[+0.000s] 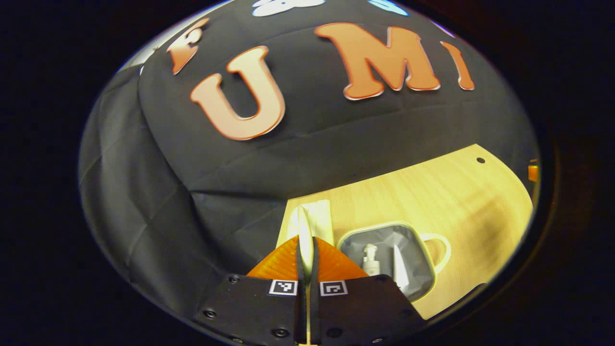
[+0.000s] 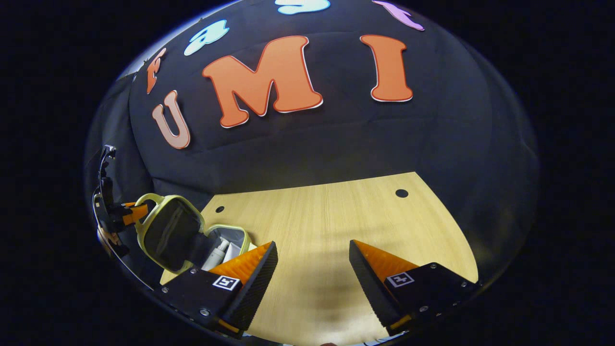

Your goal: First open the suitcase, pack the skin care products into it, and then close the suitcase.

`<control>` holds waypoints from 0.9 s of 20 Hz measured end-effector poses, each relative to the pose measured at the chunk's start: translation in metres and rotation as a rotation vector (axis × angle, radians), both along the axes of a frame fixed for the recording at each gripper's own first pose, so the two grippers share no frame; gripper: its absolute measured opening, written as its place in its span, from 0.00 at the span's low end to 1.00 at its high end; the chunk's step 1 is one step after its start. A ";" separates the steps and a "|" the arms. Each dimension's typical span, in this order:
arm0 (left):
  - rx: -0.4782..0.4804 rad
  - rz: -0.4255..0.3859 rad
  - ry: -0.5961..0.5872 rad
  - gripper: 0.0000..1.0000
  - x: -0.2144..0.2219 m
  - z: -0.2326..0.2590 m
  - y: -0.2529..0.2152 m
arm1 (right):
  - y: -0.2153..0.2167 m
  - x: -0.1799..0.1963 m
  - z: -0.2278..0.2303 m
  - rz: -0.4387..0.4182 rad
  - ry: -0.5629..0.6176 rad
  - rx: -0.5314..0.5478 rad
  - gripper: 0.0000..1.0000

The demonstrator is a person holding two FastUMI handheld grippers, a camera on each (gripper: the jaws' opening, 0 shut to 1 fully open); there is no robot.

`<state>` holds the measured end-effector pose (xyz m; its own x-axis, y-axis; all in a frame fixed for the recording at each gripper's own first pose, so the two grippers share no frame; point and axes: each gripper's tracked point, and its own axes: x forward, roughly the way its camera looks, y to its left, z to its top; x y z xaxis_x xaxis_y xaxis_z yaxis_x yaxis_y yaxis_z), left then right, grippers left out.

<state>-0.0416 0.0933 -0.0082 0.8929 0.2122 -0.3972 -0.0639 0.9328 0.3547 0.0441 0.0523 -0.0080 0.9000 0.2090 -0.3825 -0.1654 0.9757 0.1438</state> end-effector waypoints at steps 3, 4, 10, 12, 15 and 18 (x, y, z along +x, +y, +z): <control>0.034 -0.051 0.024 0.03 0.009 -0.027 -0.084 | -0.041 -0.002 -0.003 -0.015 -0.002 0.003 0.95; 0.041 -0.070 0.045 0.03 0.013 -0.043 -0.109 | -0.052 -0.004 -0.005 -0.020 0.003 0.005 0.95; 0.072 -0.130 0.192 0.03 0.047 -0.165 -0.203 | -0.117 -0.013 -0.032 -0.079 0.034 -0.030 0.96; 0.095 -0.153 0.232 0.03 0.056 -0.198 -0.212 | -0.131 -0.014 -0.039 -0.097 0.039 -0.031 0.95; 0.077 -0.153 0.281 0.03 0.067 -0.246 -0.204 | -0.144 -0.018 -0.052 -0.114 0.051 -0.042 0.95; 0.082 -0.144 0.253 0.03 0.072 -0.261 -0.202 | -0.147 -0.019 -0.063 -0.110 0.066 -0.061 0.95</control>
<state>0.0305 -0.1092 -0.2693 0.7909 0.1311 -0.5978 0.1668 0.8936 0.4167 0.0253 -0.0949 -0.0711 0.8887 0.0847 -0.4505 -0.0488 0.9947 0.0907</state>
